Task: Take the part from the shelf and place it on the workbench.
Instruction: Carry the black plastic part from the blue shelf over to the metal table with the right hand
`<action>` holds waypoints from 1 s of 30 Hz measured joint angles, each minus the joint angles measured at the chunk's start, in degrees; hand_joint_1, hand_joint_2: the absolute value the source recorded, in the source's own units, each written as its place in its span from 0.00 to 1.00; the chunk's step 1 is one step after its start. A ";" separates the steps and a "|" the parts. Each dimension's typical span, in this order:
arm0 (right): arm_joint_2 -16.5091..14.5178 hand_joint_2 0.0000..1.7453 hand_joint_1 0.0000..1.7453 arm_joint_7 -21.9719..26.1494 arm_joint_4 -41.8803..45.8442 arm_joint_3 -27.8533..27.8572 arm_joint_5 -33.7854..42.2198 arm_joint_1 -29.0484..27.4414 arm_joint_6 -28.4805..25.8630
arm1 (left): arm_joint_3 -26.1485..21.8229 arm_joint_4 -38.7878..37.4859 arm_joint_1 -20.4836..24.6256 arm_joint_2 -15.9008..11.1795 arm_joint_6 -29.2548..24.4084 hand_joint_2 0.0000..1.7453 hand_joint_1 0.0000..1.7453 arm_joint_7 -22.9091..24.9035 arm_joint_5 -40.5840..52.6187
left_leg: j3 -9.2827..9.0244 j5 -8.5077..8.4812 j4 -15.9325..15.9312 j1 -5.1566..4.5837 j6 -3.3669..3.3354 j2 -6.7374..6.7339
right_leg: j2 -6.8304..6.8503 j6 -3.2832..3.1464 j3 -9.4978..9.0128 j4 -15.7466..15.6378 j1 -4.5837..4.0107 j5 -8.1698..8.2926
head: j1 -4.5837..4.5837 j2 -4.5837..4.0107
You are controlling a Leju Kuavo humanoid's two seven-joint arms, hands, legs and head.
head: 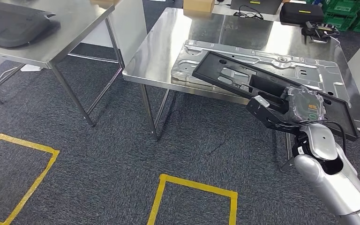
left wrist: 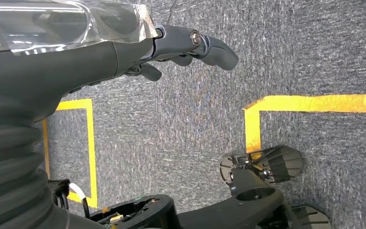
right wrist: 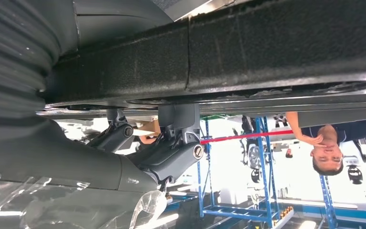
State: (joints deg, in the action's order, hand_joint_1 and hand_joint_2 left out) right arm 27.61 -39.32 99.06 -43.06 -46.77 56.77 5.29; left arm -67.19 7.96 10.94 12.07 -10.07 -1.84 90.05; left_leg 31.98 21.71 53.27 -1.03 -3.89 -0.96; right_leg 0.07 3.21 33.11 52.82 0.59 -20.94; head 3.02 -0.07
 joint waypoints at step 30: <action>0.27 1.00 1.00 -0.02 -0.77 -0.28 1.22 0.12 -0.73 | 0.51 0.02 -0.10 -0.33 0.90 1.00 0.00 -0.77 -0.04 | -0.85 2.50 1.22 1.39 2.44 -0.24 | -0.18 0.80 0.76 2.59 2.31 -2.03 | 0.04 0.00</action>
State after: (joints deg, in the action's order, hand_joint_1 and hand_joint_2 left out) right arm 27.87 -39.34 98.29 -43.34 -45.56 56.89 4.56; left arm -66.68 7.98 10.84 11.73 -9.17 -2.60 90.01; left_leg 31.13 24.21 54.49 0.36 -1.44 -1.20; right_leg -0.11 4.01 33.87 55.40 2.90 -22.97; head 3.06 -0.07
